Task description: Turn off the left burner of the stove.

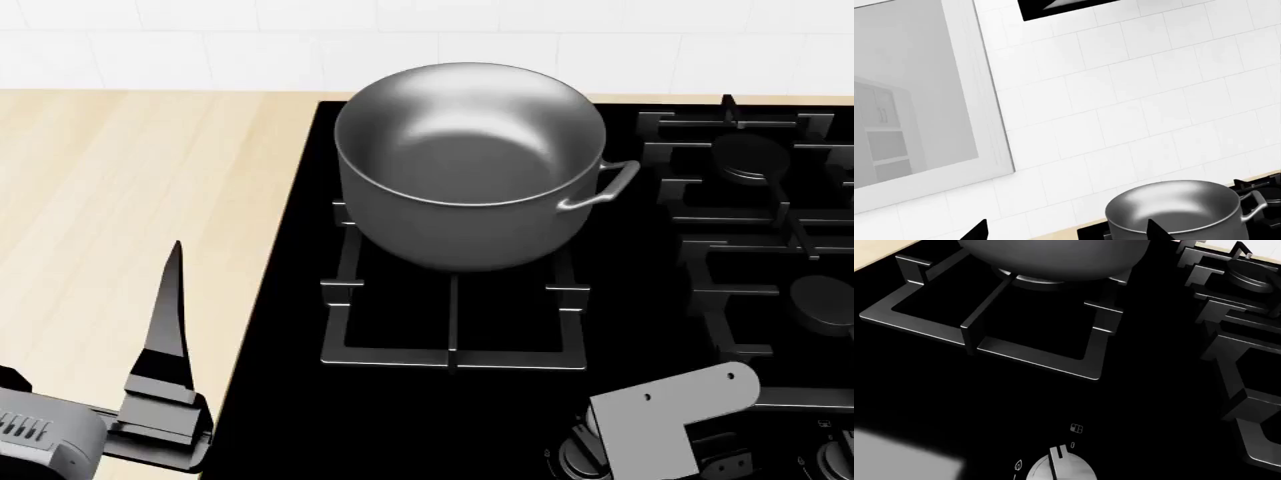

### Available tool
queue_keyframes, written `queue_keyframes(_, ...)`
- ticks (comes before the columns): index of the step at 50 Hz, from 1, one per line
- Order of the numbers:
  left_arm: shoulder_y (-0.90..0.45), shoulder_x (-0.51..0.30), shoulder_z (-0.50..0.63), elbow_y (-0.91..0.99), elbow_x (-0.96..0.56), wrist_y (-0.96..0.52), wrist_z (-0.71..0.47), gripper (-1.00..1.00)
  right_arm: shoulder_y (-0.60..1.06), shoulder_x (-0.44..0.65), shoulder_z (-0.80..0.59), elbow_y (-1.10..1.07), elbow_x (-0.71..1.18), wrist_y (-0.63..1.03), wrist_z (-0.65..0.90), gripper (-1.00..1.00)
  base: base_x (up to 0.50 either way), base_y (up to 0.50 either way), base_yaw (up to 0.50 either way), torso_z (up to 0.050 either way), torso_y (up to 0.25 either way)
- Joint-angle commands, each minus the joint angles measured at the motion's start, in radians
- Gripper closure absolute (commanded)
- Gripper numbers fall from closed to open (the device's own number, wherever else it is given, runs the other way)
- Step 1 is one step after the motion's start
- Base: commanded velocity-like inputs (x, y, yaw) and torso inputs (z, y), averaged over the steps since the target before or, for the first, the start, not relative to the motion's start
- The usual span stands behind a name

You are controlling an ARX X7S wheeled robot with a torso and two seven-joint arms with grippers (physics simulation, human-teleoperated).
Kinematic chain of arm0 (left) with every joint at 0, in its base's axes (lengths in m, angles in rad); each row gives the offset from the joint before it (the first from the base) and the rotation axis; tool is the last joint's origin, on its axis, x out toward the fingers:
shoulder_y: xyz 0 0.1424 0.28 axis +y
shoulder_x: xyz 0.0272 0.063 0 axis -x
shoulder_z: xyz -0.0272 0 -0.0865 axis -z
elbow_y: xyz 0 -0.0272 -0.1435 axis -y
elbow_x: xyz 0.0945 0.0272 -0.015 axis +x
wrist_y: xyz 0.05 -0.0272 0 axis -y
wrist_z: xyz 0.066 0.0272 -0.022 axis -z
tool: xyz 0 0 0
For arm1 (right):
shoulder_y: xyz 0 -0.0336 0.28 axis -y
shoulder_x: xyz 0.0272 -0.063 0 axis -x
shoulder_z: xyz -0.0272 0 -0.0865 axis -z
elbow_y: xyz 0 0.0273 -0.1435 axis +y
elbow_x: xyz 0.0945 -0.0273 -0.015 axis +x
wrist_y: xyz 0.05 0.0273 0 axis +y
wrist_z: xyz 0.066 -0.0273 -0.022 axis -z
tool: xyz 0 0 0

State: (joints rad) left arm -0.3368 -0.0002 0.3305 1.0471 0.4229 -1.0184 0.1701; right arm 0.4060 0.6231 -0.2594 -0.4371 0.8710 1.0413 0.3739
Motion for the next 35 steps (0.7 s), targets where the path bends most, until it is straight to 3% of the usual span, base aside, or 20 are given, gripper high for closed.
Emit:
queue_keyframes(1, 0.002, 0.000, 0.001, 0.000, 0.001, 0.002, 0.000, -1.00, -0.042, 0.017, 0.009, -0.018, 0.001, -0.019, 0.013, -1.00, 0.00, 0.00, 0.00, 0.000, 0.000)
queue_keyframes(35, -0.008, 0.000, 0.008, 0.000, 0.005, -0.010, -0.003, -1.00, -0.011, 0.019, -0.017, 0.006, 0.006, -0.043, -0.043, -1.00, 0.00, 0.00, 0.00, 0.000, 0.000)
